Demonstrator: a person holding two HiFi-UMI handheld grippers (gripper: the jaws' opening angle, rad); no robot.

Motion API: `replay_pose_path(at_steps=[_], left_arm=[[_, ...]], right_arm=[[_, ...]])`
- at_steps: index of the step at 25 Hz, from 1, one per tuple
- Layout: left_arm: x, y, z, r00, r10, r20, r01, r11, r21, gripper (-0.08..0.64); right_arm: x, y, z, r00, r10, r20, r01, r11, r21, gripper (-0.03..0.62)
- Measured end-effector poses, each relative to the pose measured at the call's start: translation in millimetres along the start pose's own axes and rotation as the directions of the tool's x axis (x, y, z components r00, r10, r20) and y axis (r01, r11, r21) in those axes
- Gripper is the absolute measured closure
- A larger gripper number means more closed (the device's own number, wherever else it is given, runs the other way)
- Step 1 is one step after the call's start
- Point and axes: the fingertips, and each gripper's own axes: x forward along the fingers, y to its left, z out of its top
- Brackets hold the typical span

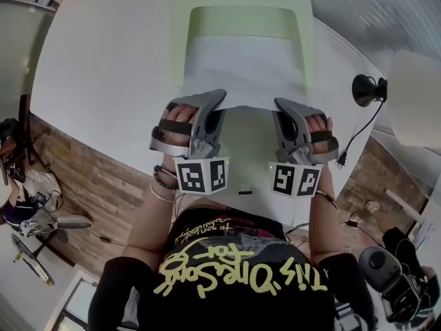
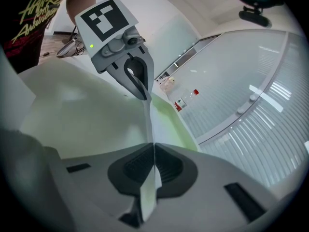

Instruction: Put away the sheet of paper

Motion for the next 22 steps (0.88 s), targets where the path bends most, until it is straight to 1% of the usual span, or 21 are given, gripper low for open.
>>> replay_pose_path(at_steps=[22], left_arm=[[11.7, 12.7, -0.8, 0.999, 0.016, -0.028, -0.016, 1.000, 0.011, 0.552]], right_arm=[[10.8, -14.5, -0.6, 1.000, -0.003, 0.001, 0.003, 1.000, -0.027, 0.584]])
